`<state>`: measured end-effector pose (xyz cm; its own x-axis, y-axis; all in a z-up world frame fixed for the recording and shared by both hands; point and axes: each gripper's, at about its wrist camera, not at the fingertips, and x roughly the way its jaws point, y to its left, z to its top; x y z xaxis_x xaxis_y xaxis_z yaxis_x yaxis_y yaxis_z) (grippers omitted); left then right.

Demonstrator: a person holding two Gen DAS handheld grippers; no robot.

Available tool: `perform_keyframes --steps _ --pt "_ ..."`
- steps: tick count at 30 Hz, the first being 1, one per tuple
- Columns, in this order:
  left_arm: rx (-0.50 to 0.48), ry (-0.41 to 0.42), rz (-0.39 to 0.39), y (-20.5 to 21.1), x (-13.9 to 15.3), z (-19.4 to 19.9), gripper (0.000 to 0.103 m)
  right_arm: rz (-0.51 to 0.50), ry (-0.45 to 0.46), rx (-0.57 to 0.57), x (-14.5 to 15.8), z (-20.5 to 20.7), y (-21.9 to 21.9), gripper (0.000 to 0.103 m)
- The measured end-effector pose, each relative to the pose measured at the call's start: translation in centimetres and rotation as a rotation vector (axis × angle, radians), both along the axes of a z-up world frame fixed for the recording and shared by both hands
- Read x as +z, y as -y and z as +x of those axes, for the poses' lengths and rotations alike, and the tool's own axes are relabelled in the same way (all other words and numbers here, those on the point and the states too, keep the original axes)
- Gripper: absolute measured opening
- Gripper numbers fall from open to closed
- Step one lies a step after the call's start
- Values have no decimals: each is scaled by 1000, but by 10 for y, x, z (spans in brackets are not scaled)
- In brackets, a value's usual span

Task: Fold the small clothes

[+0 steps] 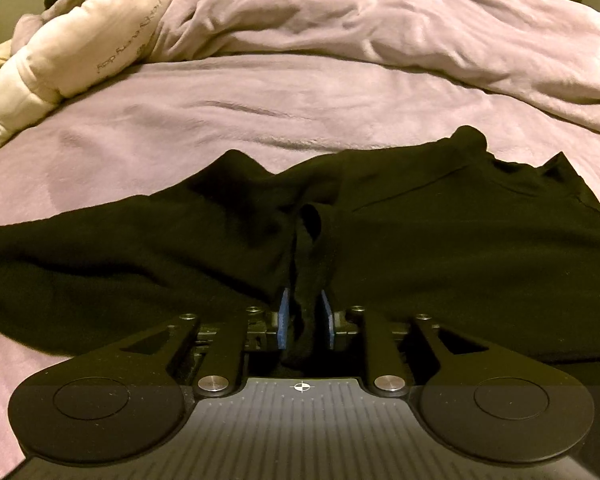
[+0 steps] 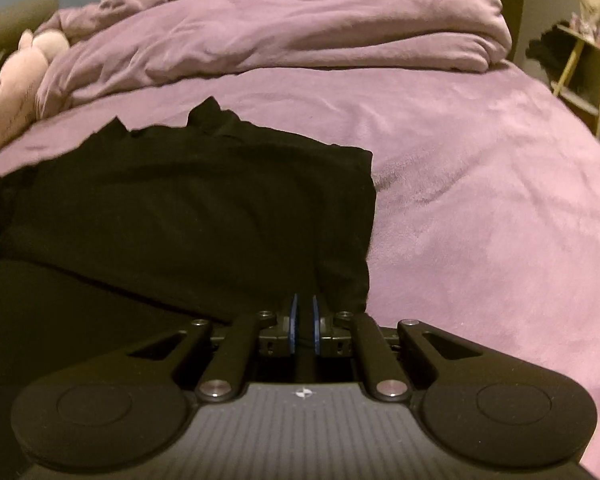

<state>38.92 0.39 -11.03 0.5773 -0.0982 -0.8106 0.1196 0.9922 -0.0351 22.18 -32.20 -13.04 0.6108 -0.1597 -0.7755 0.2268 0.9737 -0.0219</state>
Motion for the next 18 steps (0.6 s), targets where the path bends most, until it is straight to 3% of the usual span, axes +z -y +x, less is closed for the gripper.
perform_keyframes --steps 4,9,11,15,18 --pt "47 -8 -52 -13 6 -3 34 -56 -15 -51 14 1 -19 7" --pt "52 -37 -194 -38 14 -10 44 17 49 73 22 12 -63 8" --pt "79 -57 -290 -60 15 -15 59 -15 20 75 14 19 -74 8" --pt "212 -69 -490 -133 15 -32 59 -14 24 31 17 21 -76 8" --pt "372 -12 -531 -198 12 -50 58 94 56 -2 22 11 -69 18"
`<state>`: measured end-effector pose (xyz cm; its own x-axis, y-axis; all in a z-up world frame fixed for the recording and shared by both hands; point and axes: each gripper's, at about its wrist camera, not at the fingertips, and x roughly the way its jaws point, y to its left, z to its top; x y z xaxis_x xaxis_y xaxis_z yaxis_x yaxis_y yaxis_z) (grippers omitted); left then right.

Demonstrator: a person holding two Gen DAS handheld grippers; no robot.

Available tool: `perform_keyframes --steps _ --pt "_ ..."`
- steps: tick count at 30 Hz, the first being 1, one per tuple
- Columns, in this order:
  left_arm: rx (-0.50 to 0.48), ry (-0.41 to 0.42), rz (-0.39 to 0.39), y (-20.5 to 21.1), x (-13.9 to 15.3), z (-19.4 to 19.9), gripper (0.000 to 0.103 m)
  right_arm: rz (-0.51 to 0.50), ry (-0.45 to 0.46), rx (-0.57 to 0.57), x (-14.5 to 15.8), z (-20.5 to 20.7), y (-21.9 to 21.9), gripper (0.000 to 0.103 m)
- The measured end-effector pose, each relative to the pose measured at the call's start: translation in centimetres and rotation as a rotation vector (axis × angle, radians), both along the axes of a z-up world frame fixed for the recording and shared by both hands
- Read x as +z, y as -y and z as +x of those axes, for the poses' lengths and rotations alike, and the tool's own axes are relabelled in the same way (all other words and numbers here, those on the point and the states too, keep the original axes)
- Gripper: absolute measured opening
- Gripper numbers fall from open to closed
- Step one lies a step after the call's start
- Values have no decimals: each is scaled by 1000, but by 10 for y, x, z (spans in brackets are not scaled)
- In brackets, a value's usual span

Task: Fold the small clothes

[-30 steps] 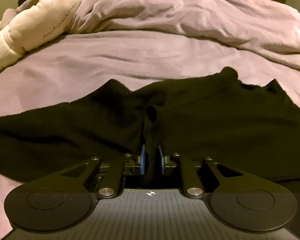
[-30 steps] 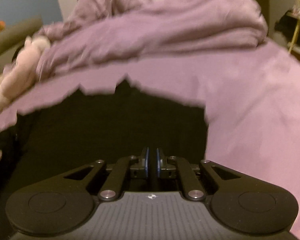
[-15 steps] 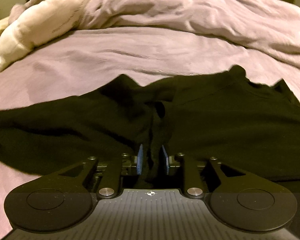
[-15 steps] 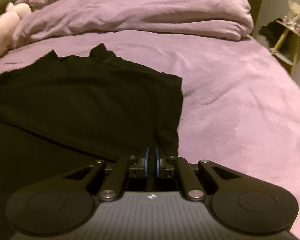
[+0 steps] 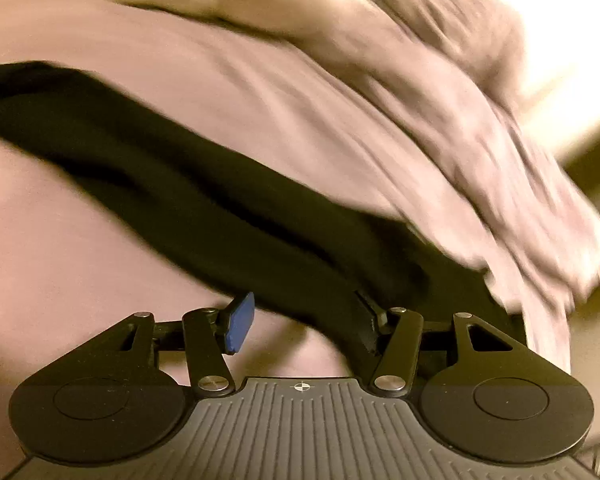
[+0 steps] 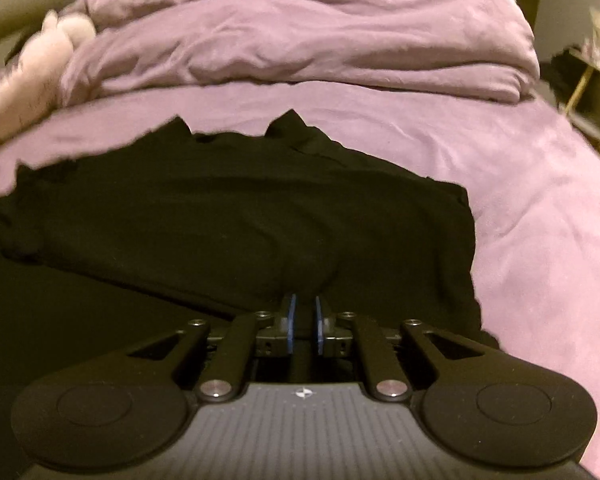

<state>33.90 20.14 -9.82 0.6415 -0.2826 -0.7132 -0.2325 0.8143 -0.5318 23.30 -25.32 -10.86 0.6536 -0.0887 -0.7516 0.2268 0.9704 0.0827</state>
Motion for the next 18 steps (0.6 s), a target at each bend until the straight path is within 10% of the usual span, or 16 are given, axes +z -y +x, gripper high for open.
perform_keyframes --steps 8,12,18 --pt "378 77 -147 -129 -32 -30 42 146 41 0 7 -21 -21 22" --pt "585 103 -366 -171 -67 -36 6 137 39 22 10 -21 -36 22" --pt "583 132 -354 -178 -68 -14 6 135 46 29 15 -19 -48 23"
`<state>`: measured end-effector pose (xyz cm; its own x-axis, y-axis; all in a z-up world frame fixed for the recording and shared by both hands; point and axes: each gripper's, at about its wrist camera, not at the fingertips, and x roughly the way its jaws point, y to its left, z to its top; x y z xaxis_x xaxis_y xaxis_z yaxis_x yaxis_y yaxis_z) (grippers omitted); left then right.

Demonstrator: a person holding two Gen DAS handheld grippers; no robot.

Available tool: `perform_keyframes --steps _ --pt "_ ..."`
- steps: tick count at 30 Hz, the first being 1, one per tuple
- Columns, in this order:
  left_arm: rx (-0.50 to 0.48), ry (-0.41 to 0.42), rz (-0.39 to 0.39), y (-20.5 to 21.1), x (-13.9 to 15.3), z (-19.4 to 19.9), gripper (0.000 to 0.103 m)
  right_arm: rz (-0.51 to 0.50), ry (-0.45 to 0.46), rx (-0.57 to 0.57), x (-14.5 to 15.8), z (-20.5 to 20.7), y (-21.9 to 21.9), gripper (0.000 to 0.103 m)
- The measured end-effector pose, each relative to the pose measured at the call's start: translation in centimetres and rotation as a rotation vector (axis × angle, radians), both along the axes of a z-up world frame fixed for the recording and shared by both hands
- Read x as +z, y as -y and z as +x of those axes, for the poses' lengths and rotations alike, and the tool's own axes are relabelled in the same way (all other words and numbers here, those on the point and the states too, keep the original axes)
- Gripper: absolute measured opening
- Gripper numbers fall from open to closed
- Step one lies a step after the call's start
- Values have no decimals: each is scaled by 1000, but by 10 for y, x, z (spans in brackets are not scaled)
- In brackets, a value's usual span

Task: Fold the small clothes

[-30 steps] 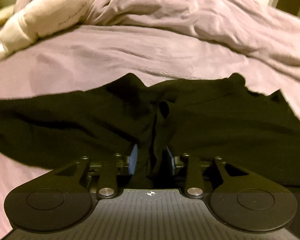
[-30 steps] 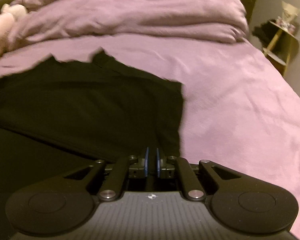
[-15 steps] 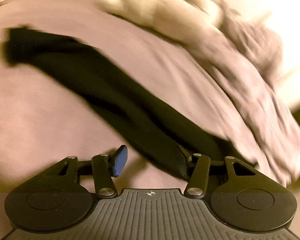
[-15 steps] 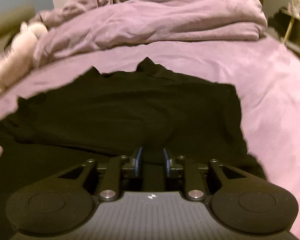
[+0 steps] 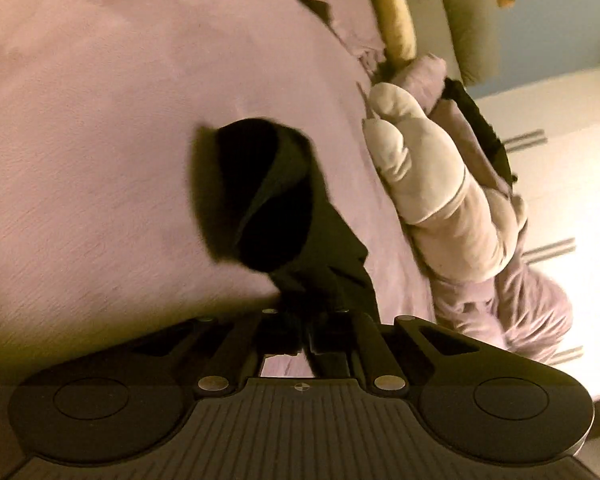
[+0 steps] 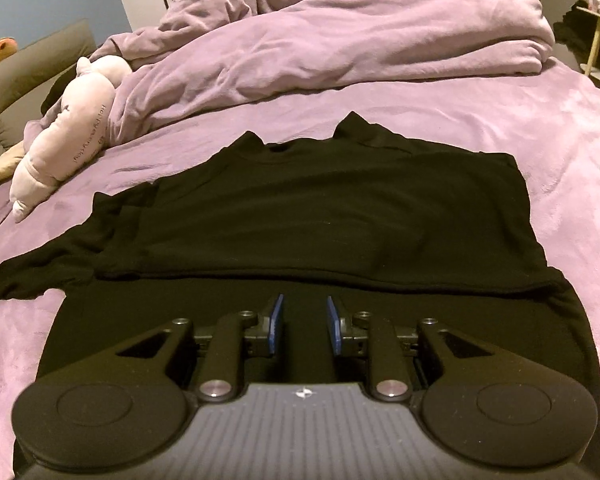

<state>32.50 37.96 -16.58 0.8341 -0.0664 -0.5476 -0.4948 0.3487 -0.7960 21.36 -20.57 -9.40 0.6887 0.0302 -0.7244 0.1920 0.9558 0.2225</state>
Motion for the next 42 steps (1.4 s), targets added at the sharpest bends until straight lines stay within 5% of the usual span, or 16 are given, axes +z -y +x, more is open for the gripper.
perform_keyframes --steps 3,7,8,13,18,21,24,28,34,35,37,38,42 --pt "-11 -10 -10 -2 0 9 6 9 -4 6 -2 -1 -3 23" --pt "60 51 -146 -18 -11 -11 13 30 -8 12 -2 -4 -6 23" --pt "66 83 -157 -19 -13 -15 21 36 -5 14 -1 -5 -6 24" --pt "45 121 -95 -18 -5 -9 41 22 -4 24 1 -10 -7 25" --pt "47 11 5 -13 1 10 11 23 -12 6 -2 -10 -6 25" --pt "47 7 17 -13 1 14 8 23 -18 -3 -5 -10 -6 25" --pt "12 13 143 2 22 14 7 23 -21 -1 -6 -12 -6 25" --pt "-117 160 276 55 77 11 7 27 -3 -3 -2 -14 -1 25" --pt "-482 415 361 217 154 5 8 71 41 -23 7 -22 12 25" --pt "-543 424 377 248 157 5 10 79 46 -26 8 -24 14 25" --pt "-645 409 415 302 151 6 31 95 59 -31 10 -29 20 25" --pt "-701 379 439 327 143 6 49 106 60 -34 11 -31 24 25" --pt "-793 225 423 361 98 1 50 140 53 -44 10 -38 39 25"
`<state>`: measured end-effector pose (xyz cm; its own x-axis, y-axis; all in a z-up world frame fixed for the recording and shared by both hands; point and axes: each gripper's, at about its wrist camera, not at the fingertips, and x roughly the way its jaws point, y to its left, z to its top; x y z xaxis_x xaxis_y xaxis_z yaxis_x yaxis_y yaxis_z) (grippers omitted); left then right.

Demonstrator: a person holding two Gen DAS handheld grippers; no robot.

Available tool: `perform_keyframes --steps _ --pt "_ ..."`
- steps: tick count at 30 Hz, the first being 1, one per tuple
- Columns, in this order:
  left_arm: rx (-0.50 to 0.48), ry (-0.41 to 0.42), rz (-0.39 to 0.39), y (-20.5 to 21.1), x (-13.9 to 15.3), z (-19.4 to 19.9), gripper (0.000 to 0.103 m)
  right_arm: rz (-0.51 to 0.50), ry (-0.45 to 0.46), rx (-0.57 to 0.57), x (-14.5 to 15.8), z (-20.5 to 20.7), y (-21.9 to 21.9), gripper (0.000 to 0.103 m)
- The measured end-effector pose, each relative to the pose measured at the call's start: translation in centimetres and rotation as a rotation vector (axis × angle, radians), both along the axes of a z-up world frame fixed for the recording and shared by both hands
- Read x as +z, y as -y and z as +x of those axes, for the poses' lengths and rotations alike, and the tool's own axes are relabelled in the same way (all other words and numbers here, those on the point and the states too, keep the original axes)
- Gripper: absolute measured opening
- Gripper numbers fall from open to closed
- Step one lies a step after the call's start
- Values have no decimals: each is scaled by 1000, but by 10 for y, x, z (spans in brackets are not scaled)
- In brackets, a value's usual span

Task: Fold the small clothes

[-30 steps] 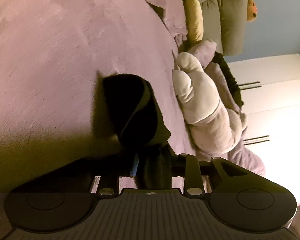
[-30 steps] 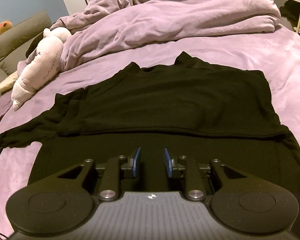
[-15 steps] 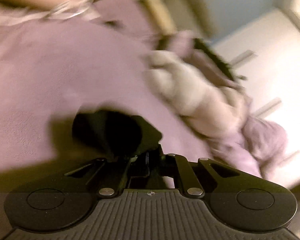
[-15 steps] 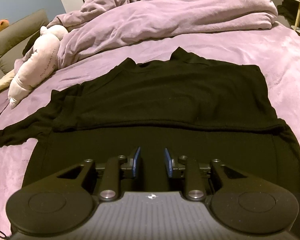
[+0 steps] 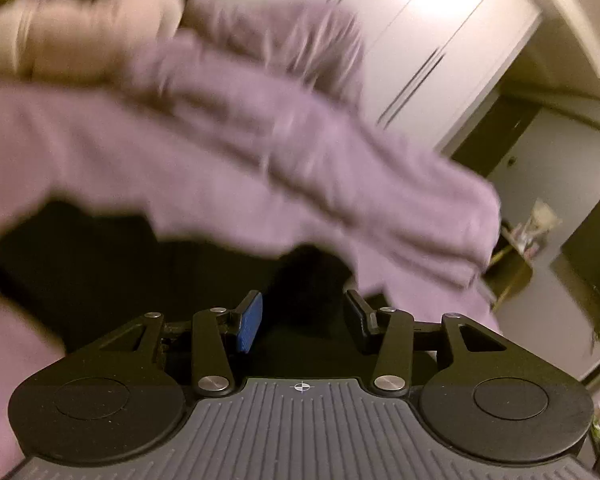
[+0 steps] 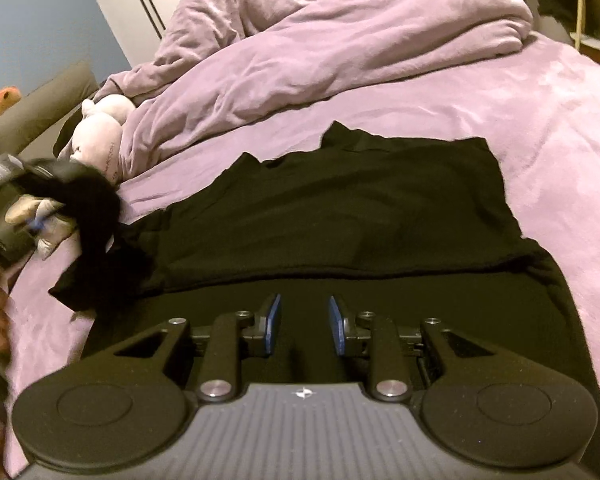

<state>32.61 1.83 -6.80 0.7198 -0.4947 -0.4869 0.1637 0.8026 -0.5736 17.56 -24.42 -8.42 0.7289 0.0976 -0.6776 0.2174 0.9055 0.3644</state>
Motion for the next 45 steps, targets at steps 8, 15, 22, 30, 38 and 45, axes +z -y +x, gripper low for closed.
perform_keyframes --steps 8,15,22,30,38,45 --pt "137 -173 97 -38 -44 -10 51 225 7 83 -14 44 3 26" --pt "126 -191 87 -57 -53 -9 54 480 -47 16 -43 103 -1 26" --pt "107 -186 60 -60 -54 -15 54 439 -9 -25 -37 117 0 27" --pt "93 -187 64 -62 -54 -16 55 411 -32 22 -38 126 -11 30" --pt "82 -189 72 -60 -51 -16 59 381 35 66 -14 133 -12 3" --pt "74 -193 58 -60 -49 -18 66 419 432 159 37 89 26 3"
